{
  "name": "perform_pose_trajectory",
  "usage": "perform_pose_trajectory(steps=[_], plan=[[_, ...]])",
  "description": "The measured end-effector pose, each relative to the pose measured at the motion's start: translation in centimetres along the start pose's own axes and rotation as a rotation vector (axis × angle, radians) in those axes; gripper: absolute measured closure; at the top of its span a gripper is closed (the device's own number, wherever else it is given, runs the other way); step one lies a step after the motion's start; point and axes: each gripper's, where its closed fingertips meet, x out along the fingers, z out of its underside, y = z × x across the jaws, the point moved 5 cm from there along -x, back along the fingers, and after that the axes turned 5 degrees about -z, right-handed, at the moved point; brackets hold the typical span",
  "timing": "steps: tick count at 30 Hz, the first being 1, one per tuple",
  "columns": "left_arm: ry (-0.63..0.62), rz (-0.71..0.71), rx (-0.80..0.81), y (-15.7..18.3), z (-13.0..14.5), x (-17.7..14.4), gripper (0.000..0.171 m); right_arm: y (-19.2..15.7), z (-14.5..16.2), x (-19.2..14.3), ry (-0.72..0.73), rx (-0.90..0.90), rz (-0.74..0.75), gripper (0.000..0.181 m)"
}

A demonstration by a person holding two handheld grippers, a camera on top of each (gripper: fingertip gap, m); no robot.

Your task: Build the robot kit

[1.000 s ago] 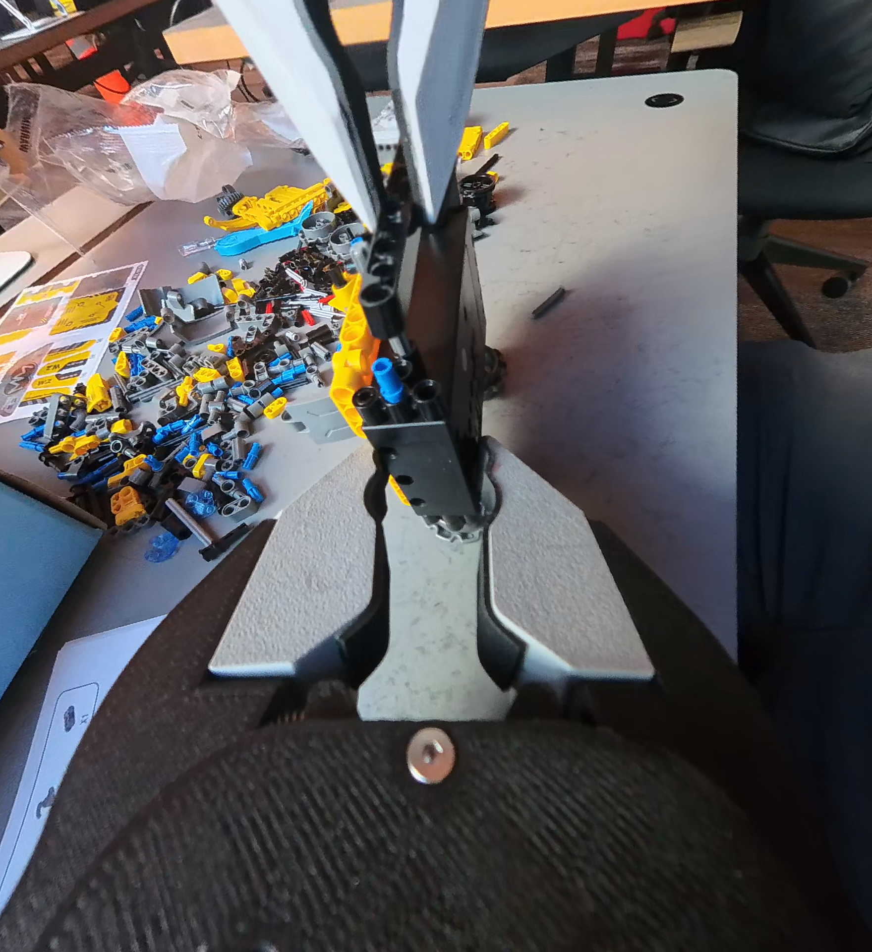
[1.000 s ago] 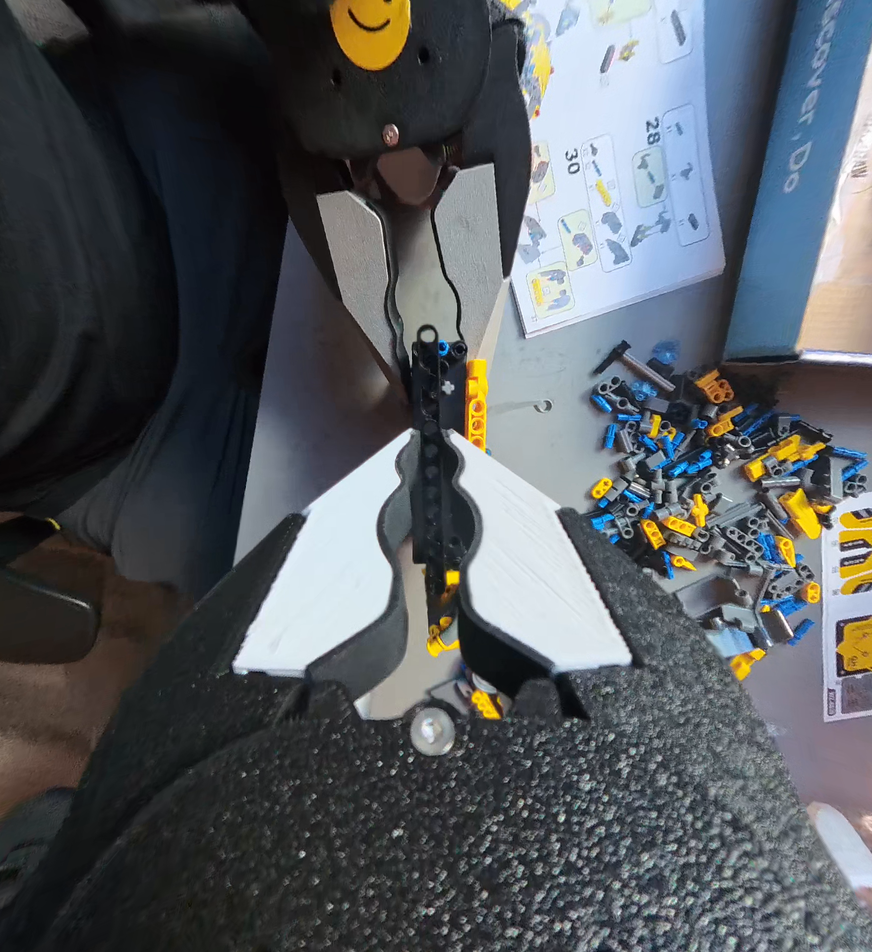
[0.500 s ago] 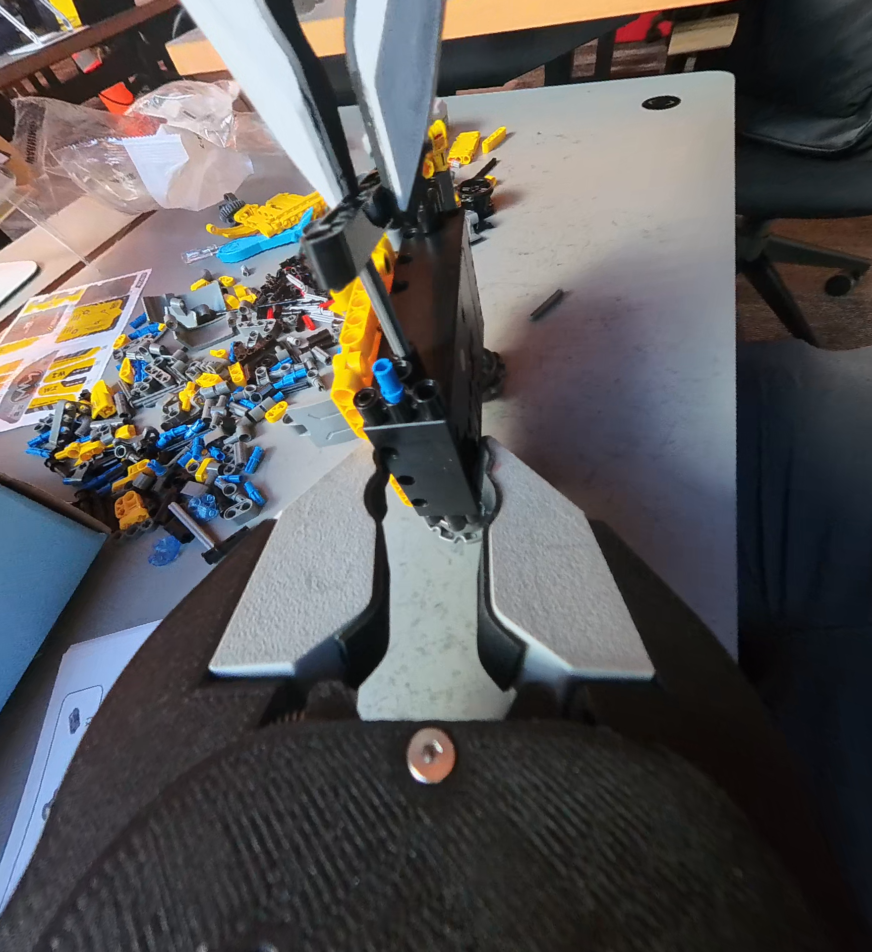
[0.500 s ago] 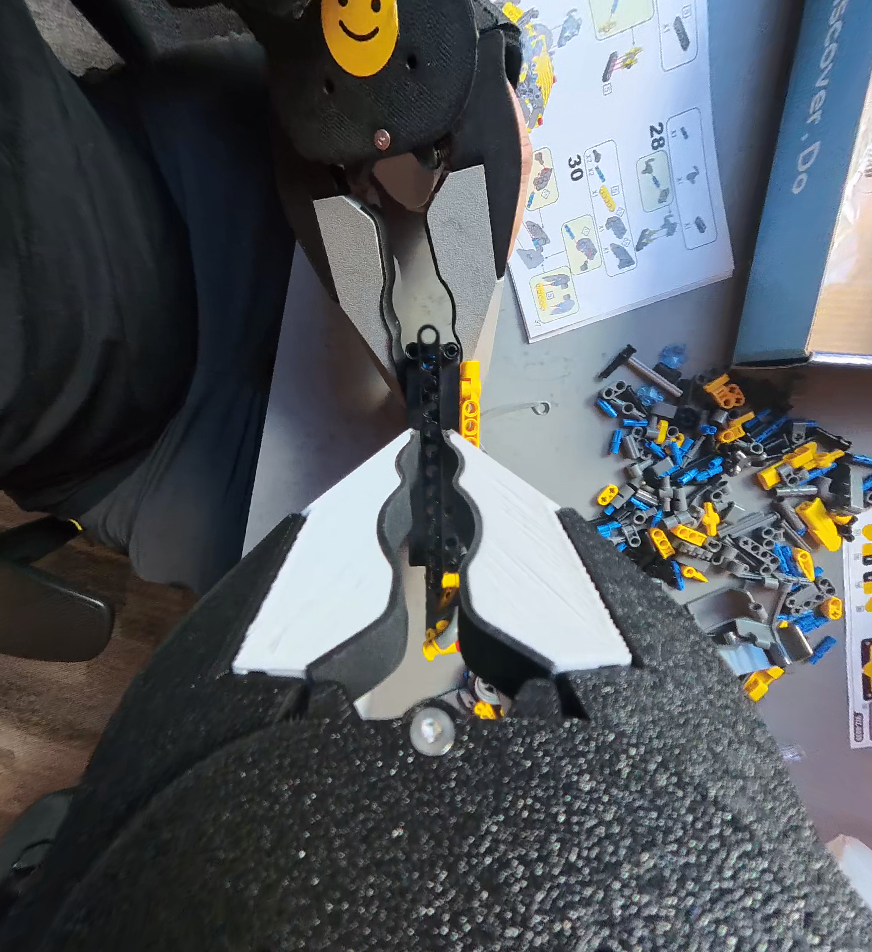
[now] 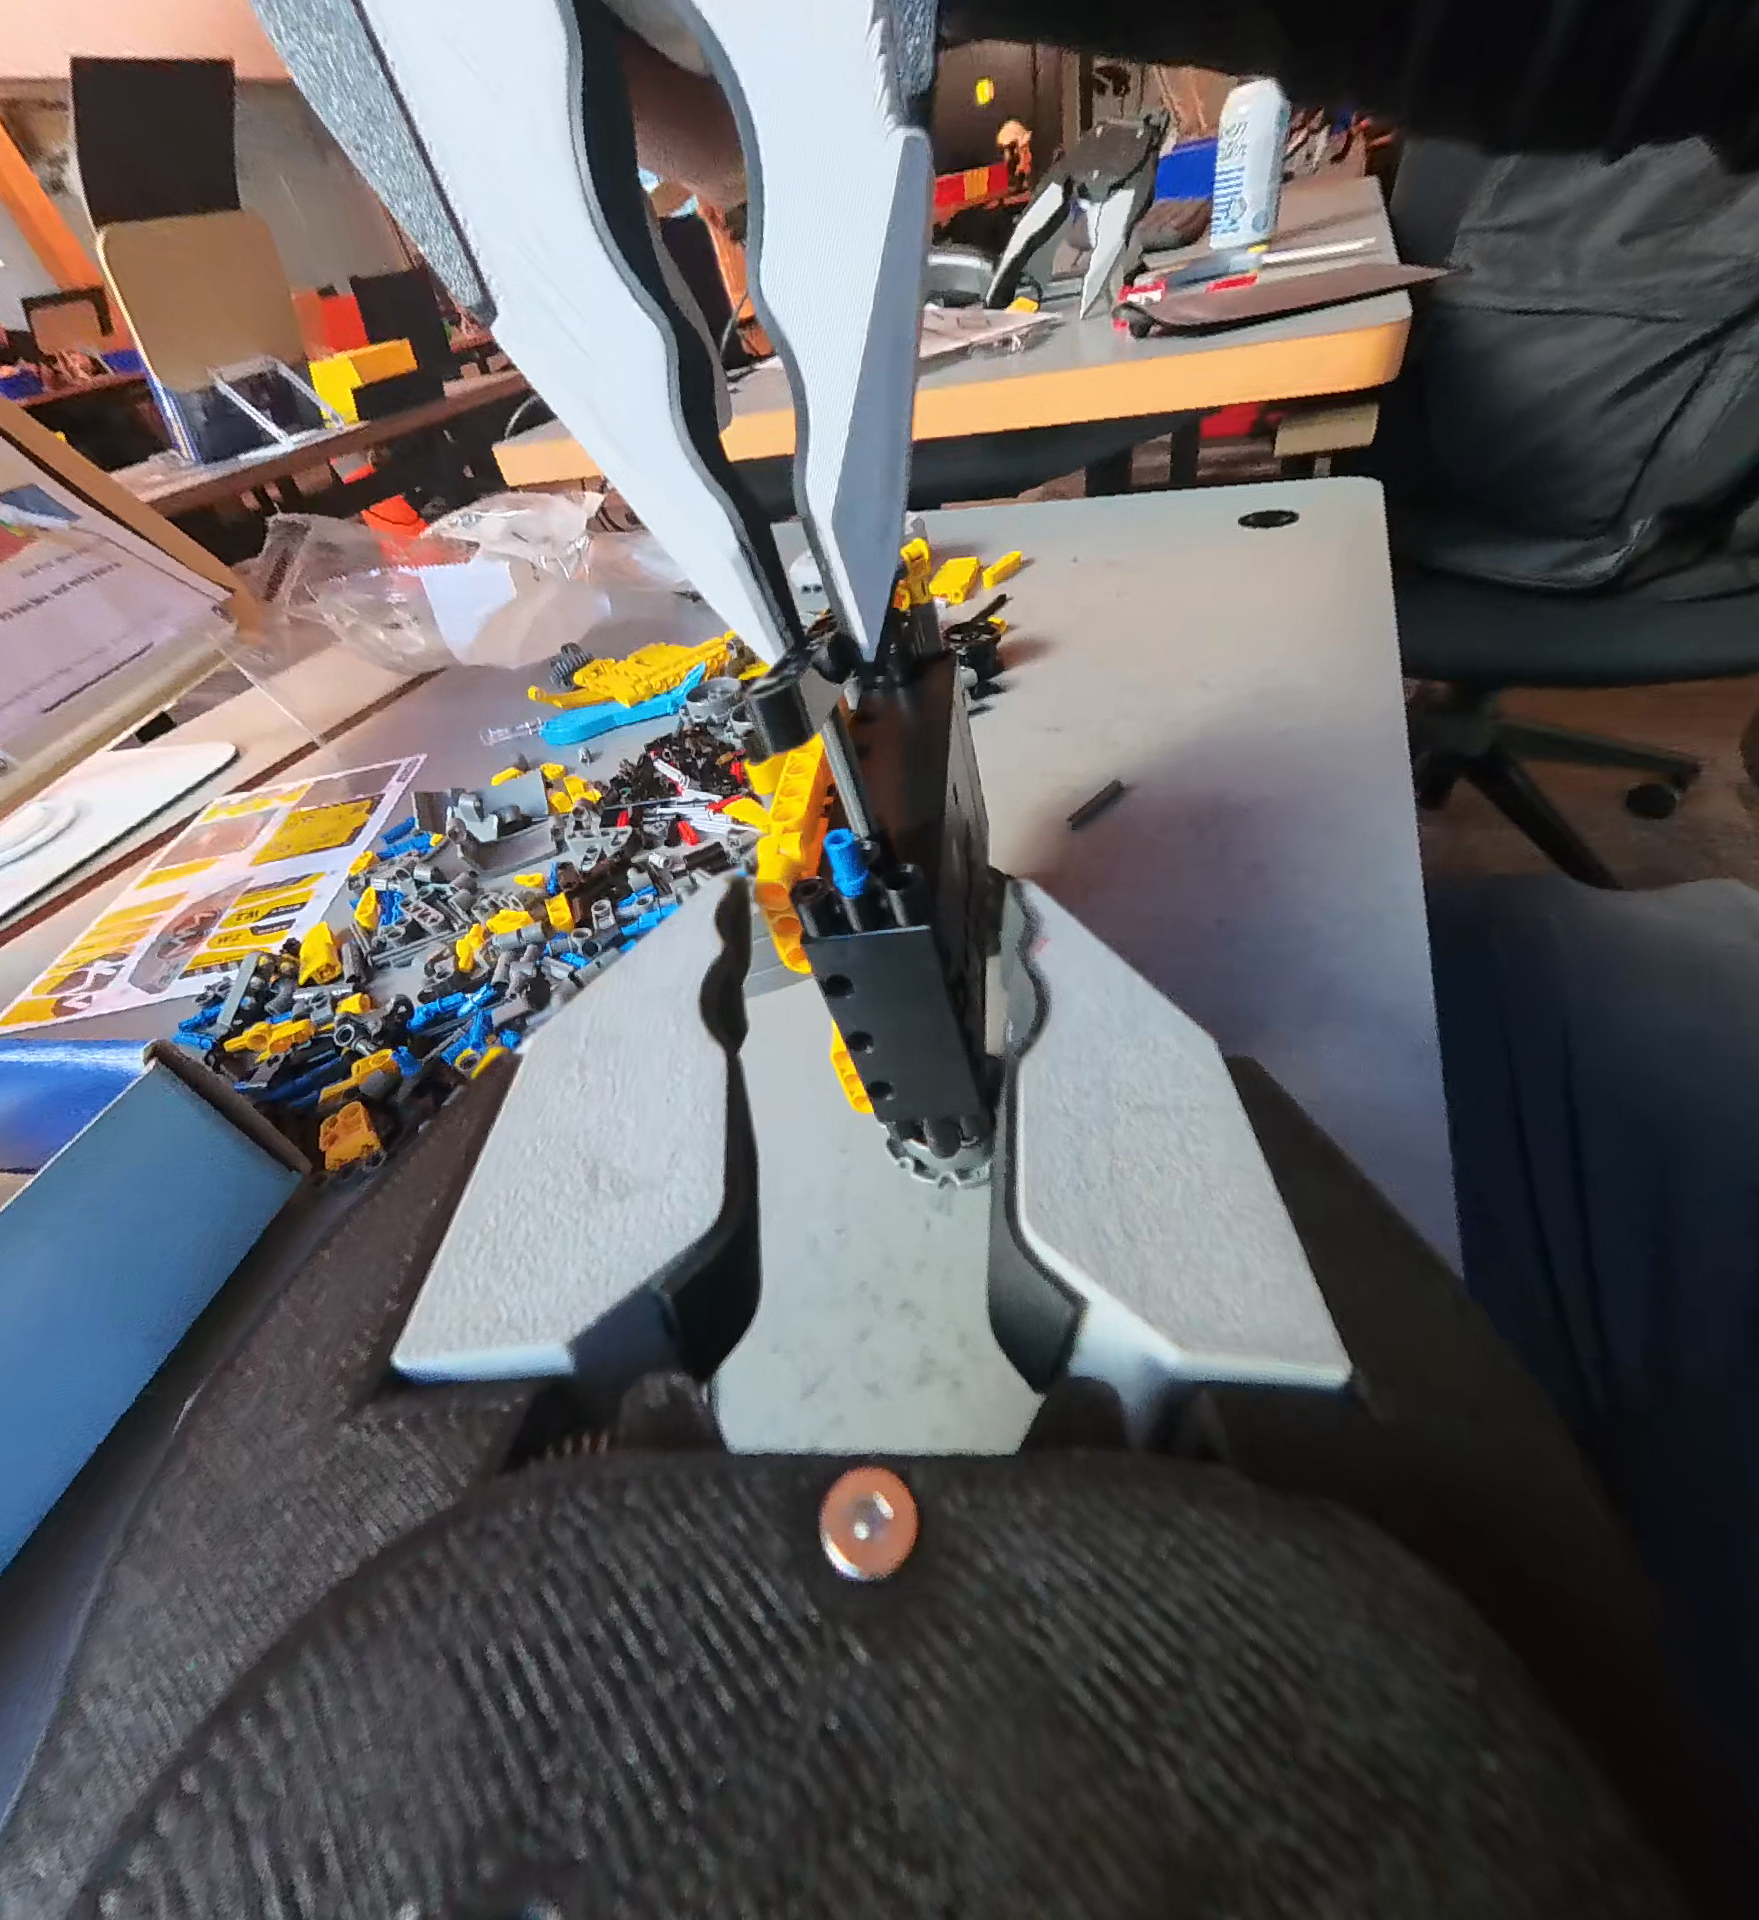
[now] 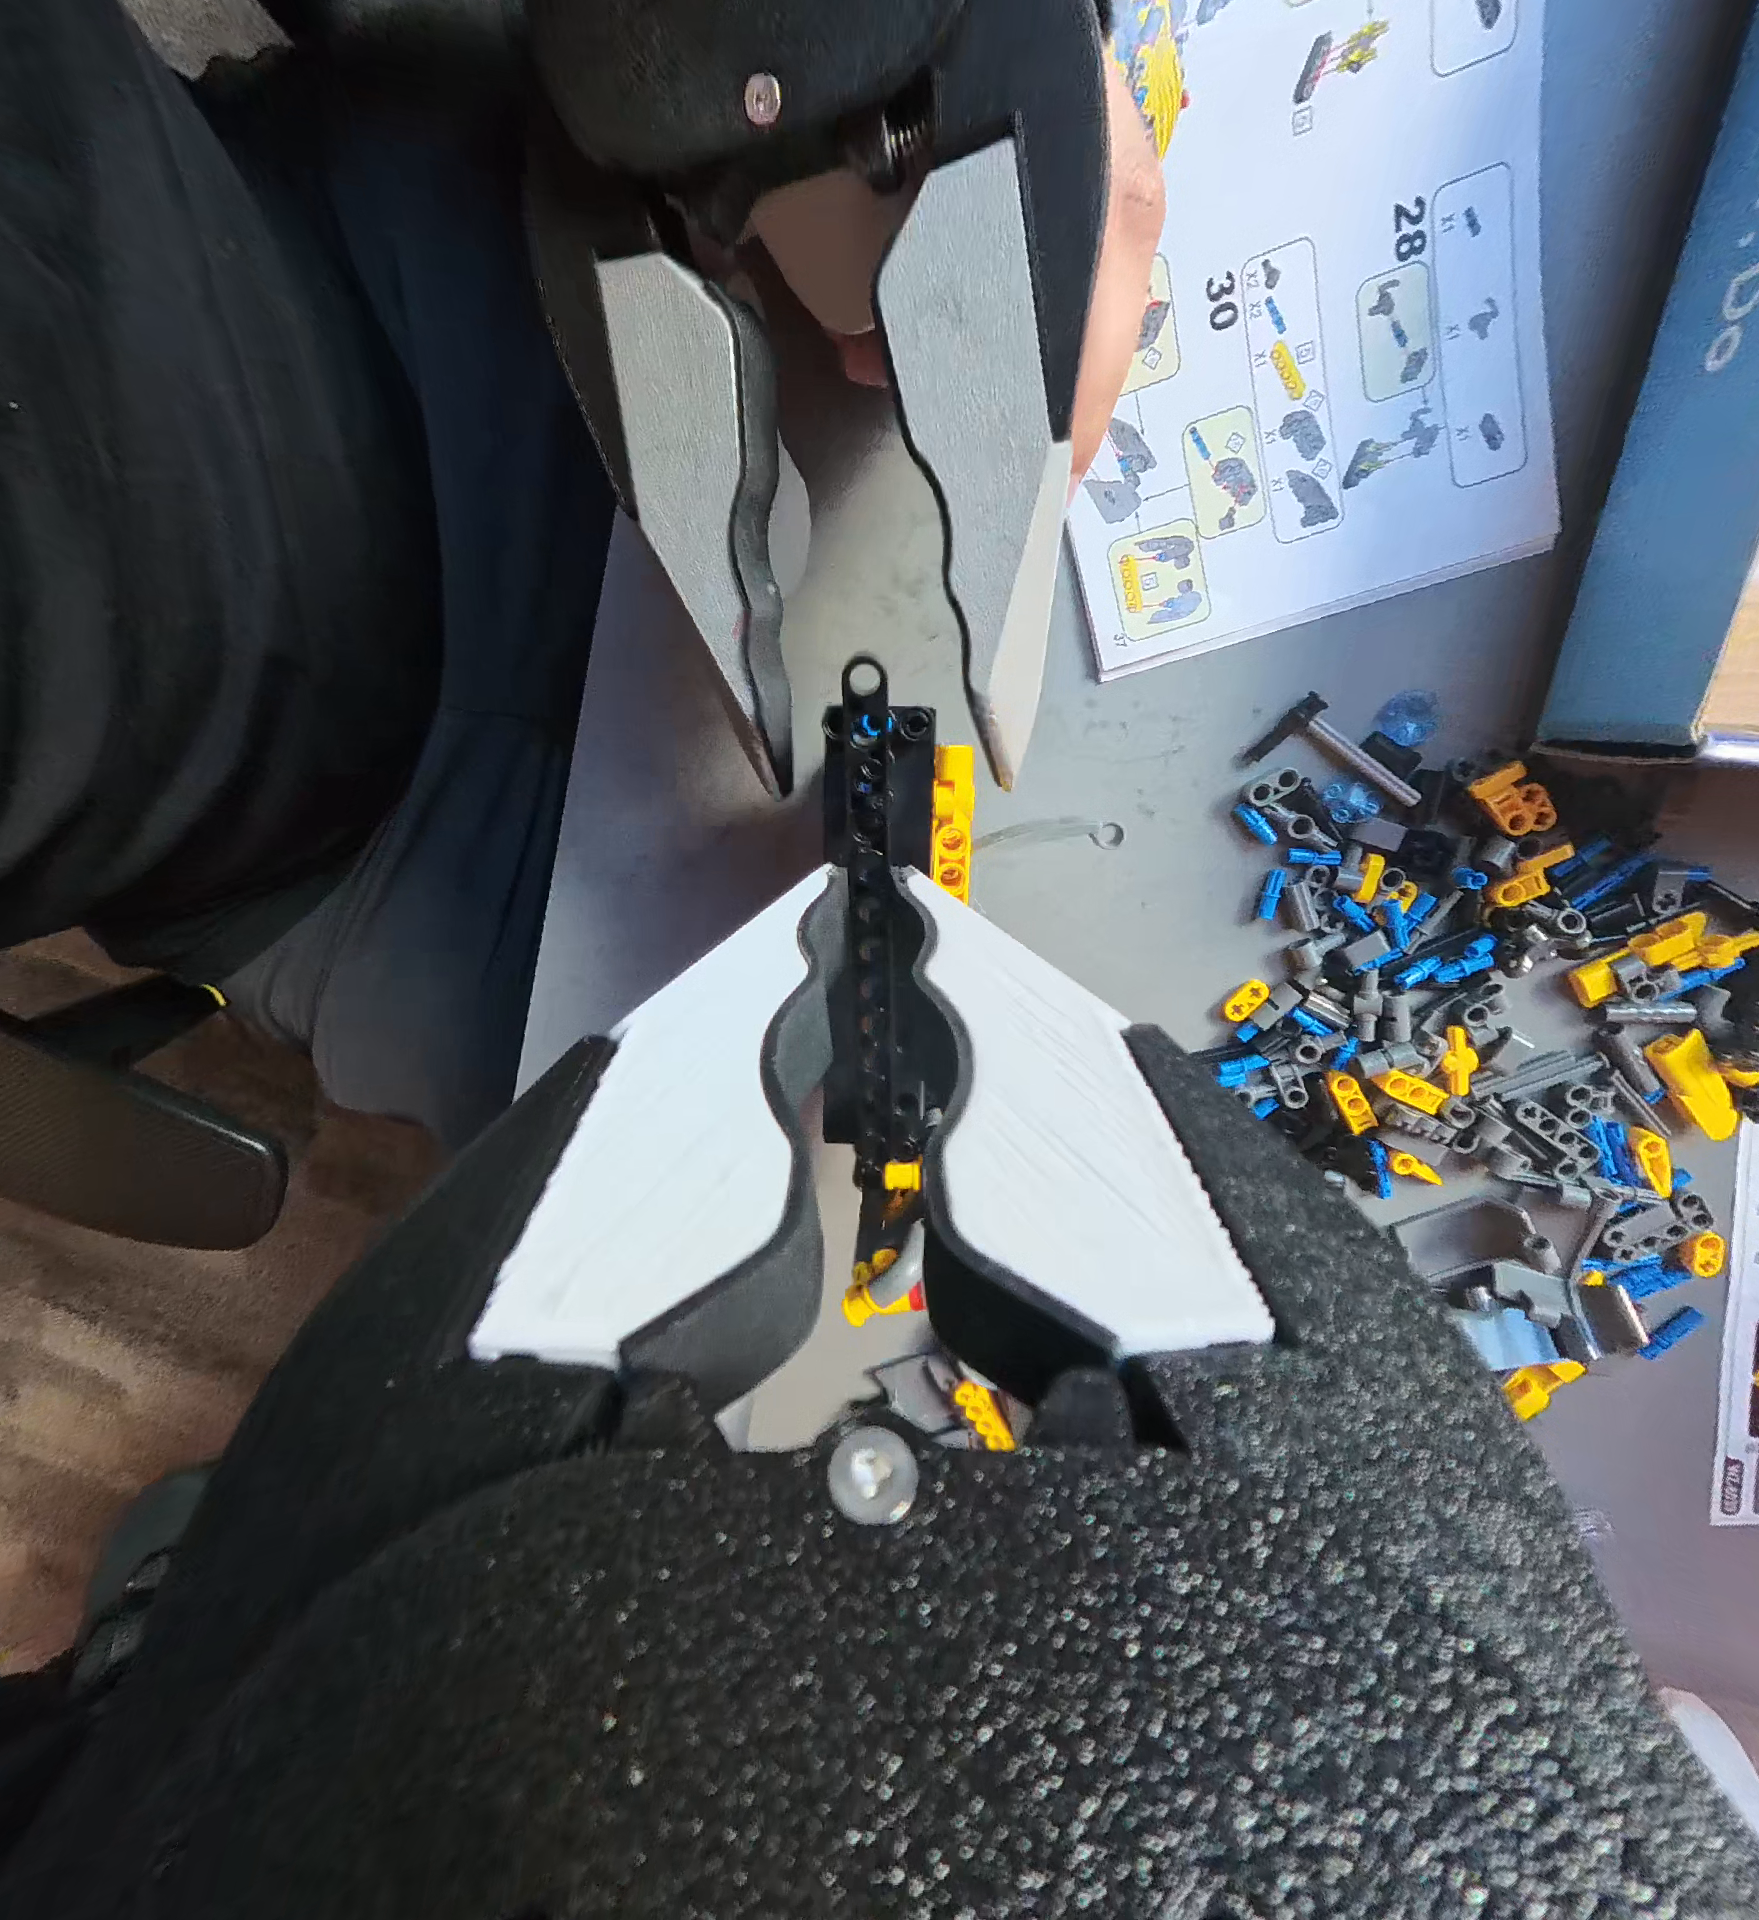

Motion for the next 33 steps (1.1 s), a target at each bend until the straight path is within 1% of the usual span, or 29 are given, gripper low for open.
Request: perform_pose_trajectory(steps=[3,5,7,9,10,12,14,16,18,19,20,21,22,26,28,31,33], plan=[[0.02,0.001,0.003,0.0,-0.4,-0.2,0.124,0.1,0.1,0.0,0.005,0.003,0.0,0.174],[0.041,-0.022,0.013,-0.4,-1.2,-0.6,0.12,0.1,0.2,-0.1,0.011,0.006,0.0,0.174],[0.077,-0.043,0.003,-1.0,-2.2,-1.2,0.123,0.2,0.3,-0.2,0.011,0.004,0.006,0.174],[0.106,-0.046,-0.042,-1.5,-3.0,-1.6,0.127,0.2,0.3,-0.2,0.013,0.003,0.004,0.174],[0.103,-0.03,-0.068,-1.6,-3.2,-1.6,0.127,0.2,0.4,-0.2,0.013,0.004,-0.002,0.173],[0.062,0.045,-0.105,-1.1,-3.3,-1.2,0.127,0.1,0.4,-0.1,0.015,0.007,-0.014,0.173],[0.053,0.08,-0.107,-0.6,-3.6,-0.9,0.134,0.1,0.4,-0.1,0.014,0.002,-0.008,0.174],[0.017,0.067,-0.07,-0.4,-3.4,-0.4,0.14,0.0,0.4,-0.2,0.009,-0.001,-0.004,0.173],[-0.056,0.034,-0.021,-0.4,-2.5,0.5,0.14,0.0,0.5,-0.3,0.004,-0.004,-0.001,0.173],[-0.084,0.042,-0.009,-0.2,-2.0,0.9,0.141,0.0,0.5,-0.4,0.001,-0.005,0.002,0.174],[-0.1,0.057,-0.008,0.0,-1.7,1.1,0.146,0.0,0.5,-0.5,-0.001,-0.005,0.004,0.173],[-0.101,0.055,-0.012,0.1,-1.7,1.3,0.149,-0.1,0.5,-0.6,-0.004,-0.005,0.005,0.174],[-0.092,0.051,-0.011,0.1,-1.7,1.4,0.156,-0.1,0.6,-0.7,-0.009,-0.005,0.008,0.173],[-0.084,0.068,-0.03,0.0,-1.7,1.4,0.157,0.0,1.1,-0.7,-0.035,-0.002,0.027,0.174],[-0.076,0.073,-0.036,-0.1,-1.6,1.4,0.157,-0.1,1.1,-0.7,-0.038,-0.003,0.013,0.174],[-0.067,0.097,-0.011,-0.2,-1.5,1.2,0.157,-0.1,1.0,-0.7,-0.044,-0.012,0.009,0.174],[-0.043,0.099,0.048,-0.1,-1.4,0.8,0.158,-0.1,0.8,-0.7,-0.04,-0.012,0.016,0.174]])
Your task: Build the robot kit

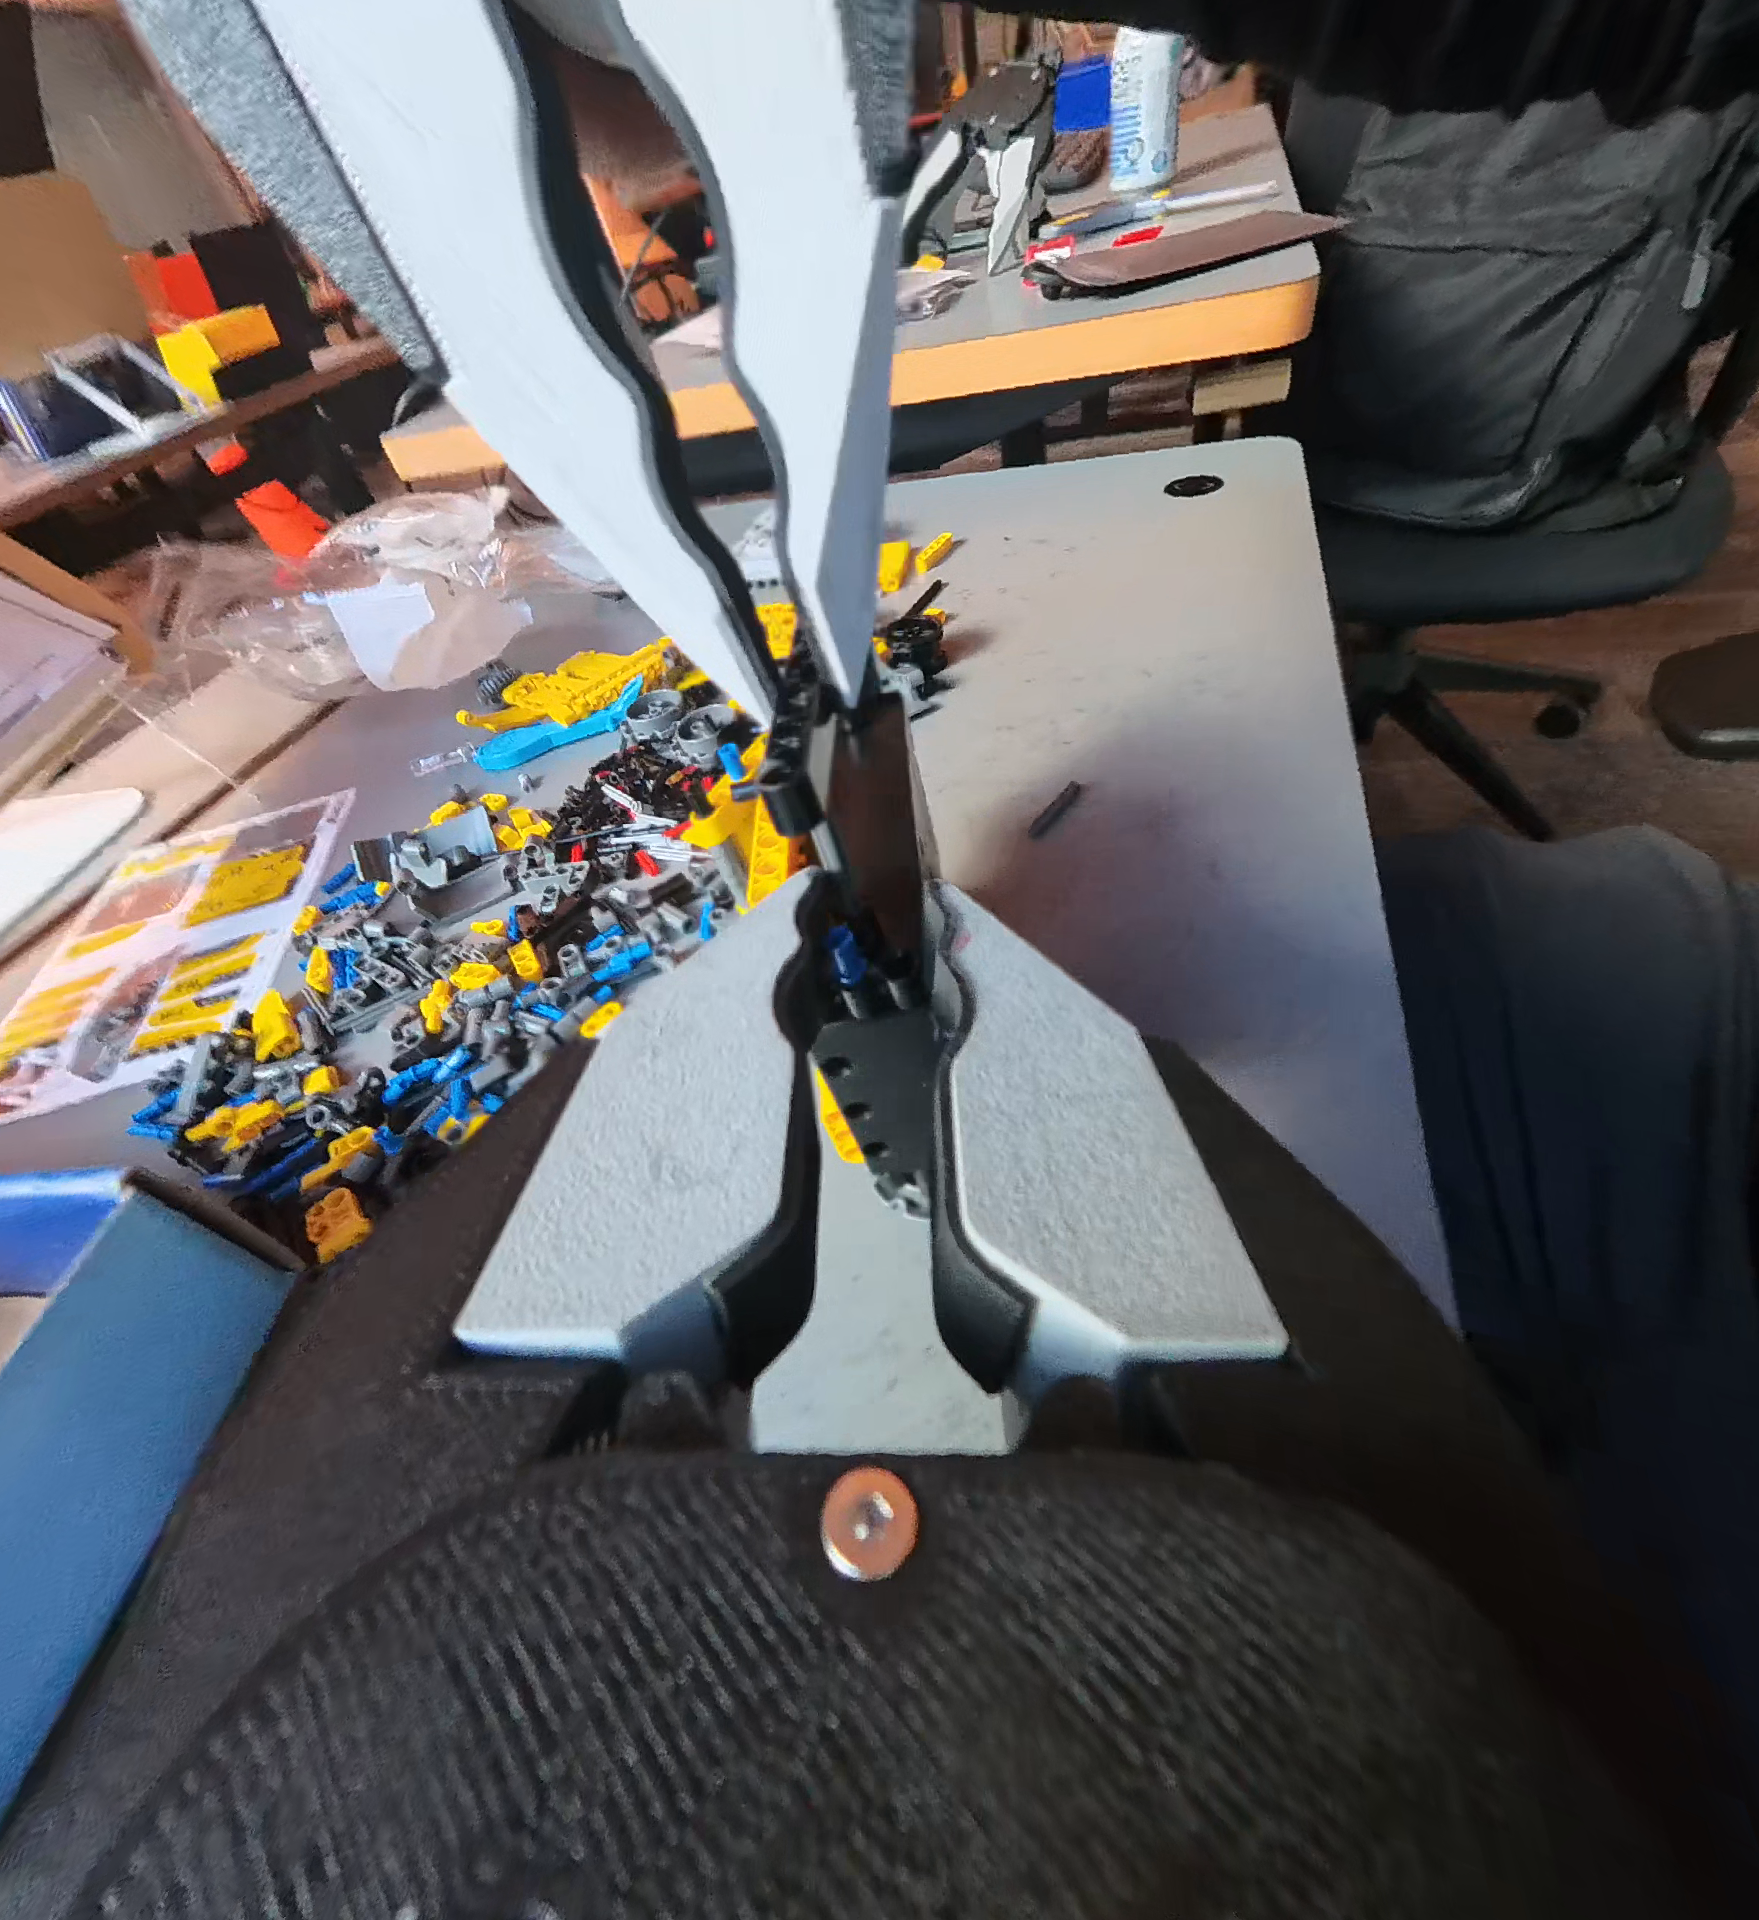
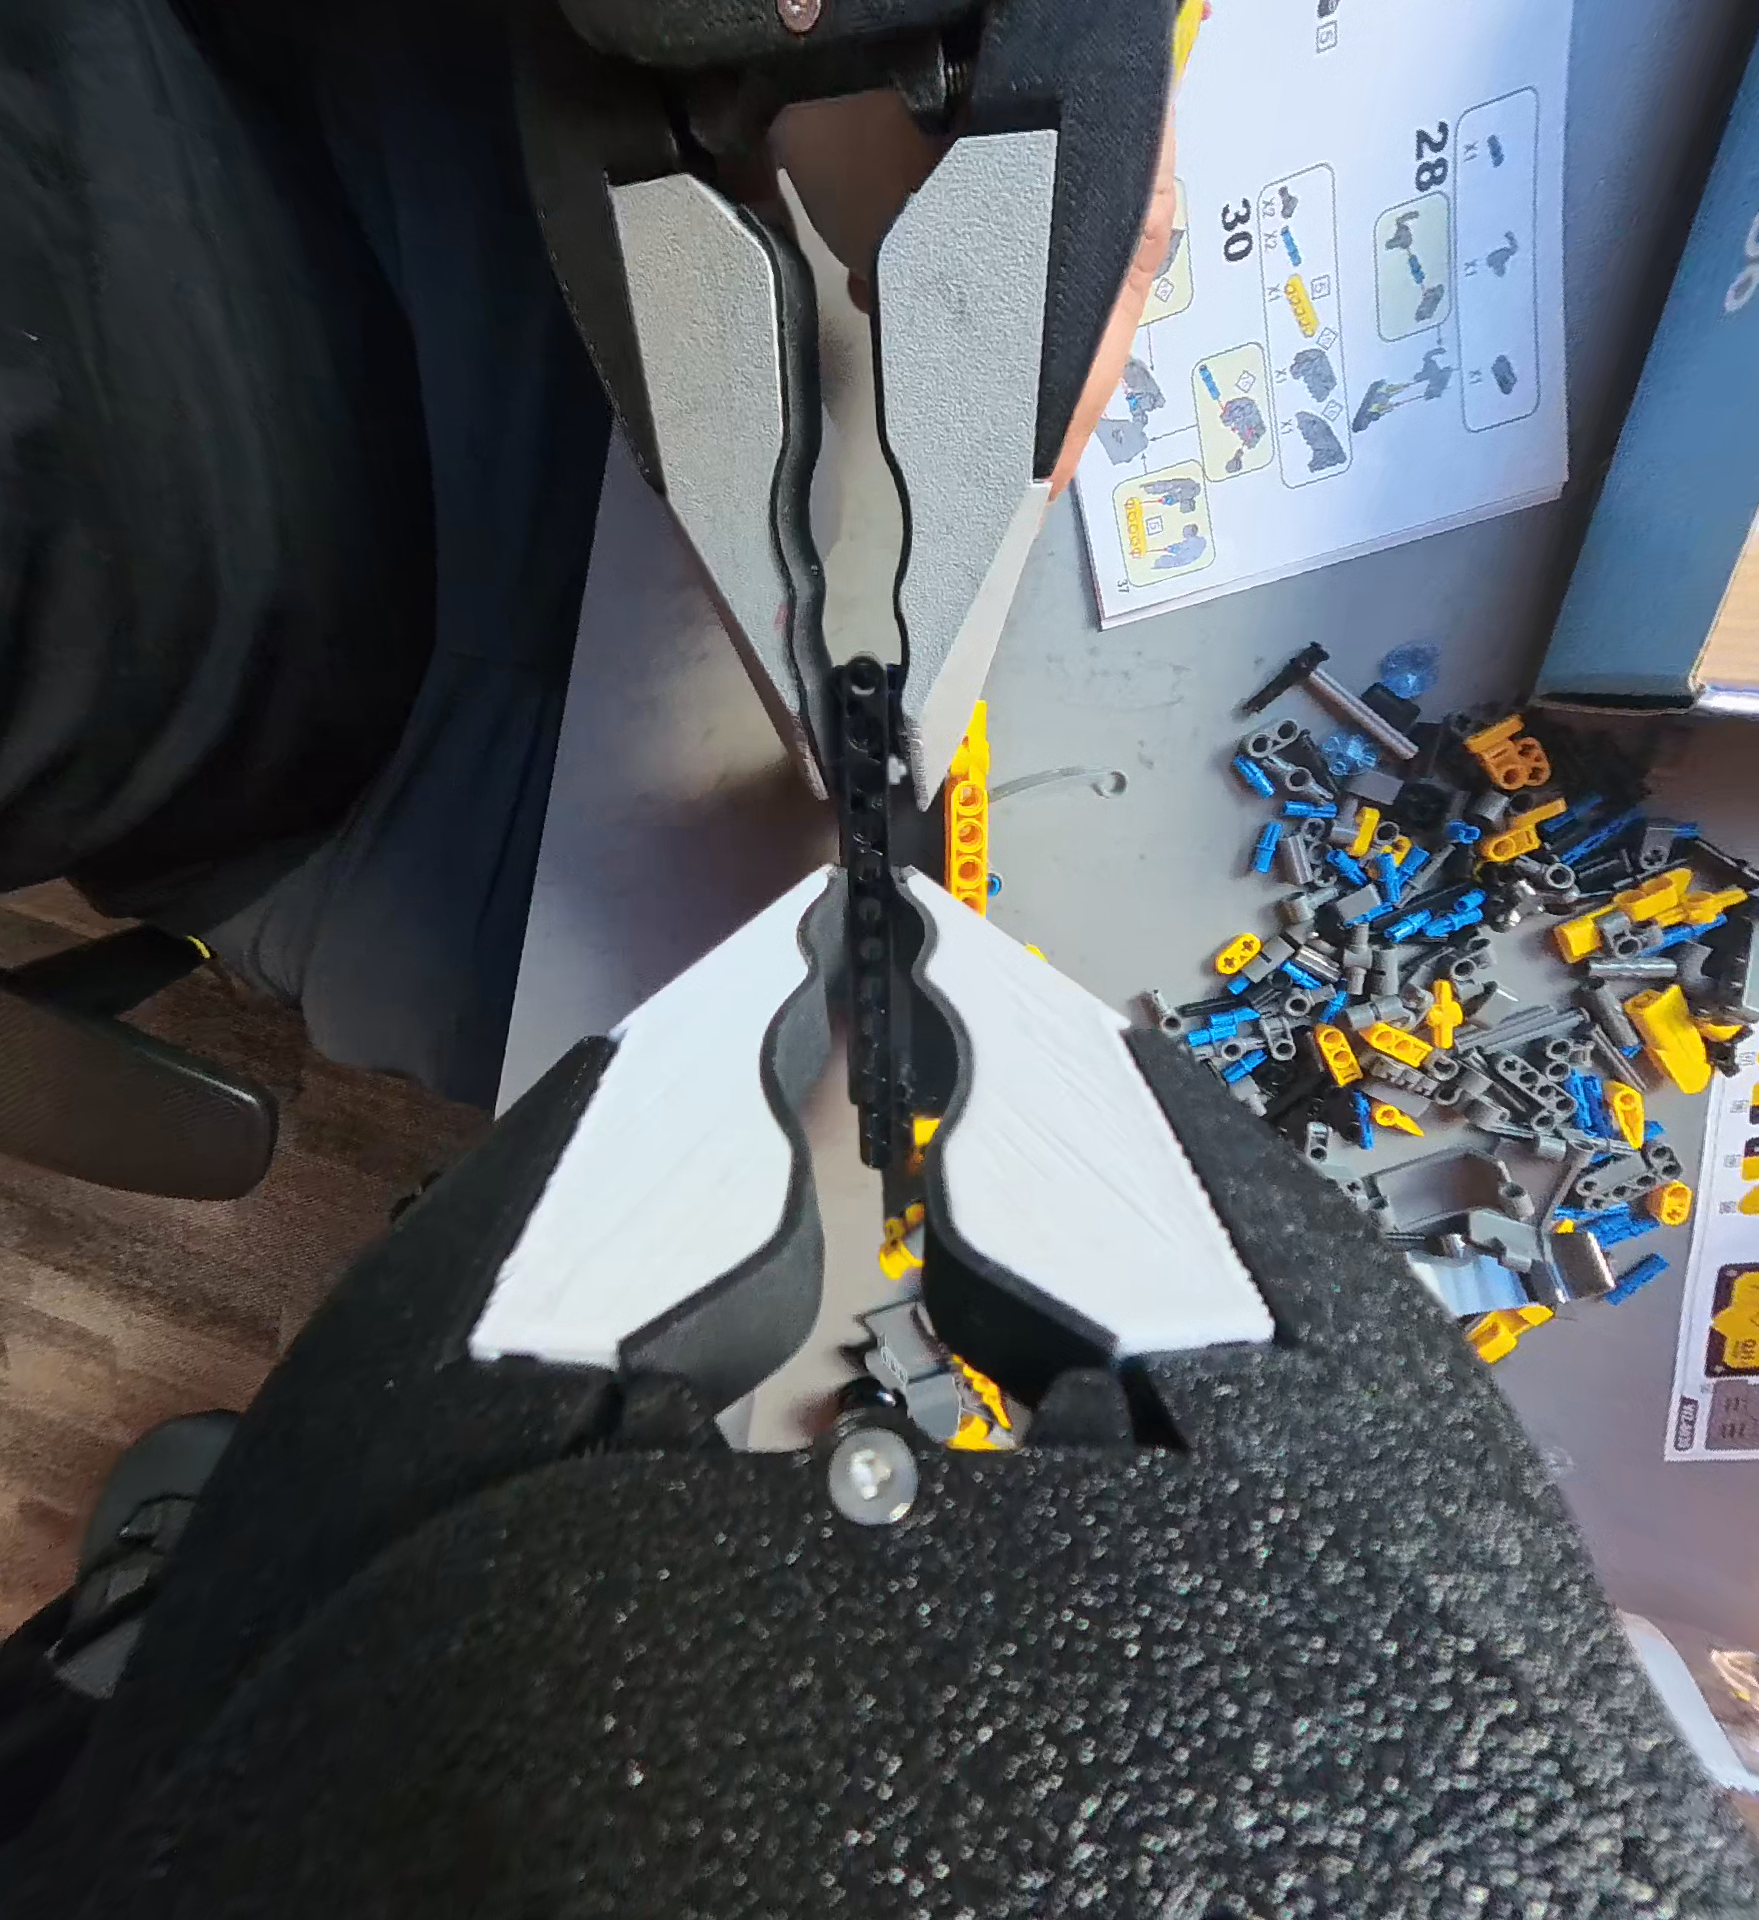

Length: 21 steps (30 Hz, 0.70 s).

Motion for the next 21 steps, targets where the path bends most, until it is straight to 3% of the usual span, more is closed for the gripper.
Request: perform_pose_trajectory(steps=[9,21], plan=[[0.124,0.005,0.124,1.0,0.3,-1.0,0.158,-2.5,-1.2,1.0,0.006,0.008,0.217,0.174],[0.167,0.022,0.194,1.9,0.3,-1.1,0.158,-3.5,-1.8,1.5,-0.049,-0.012,0.218,0.174]])
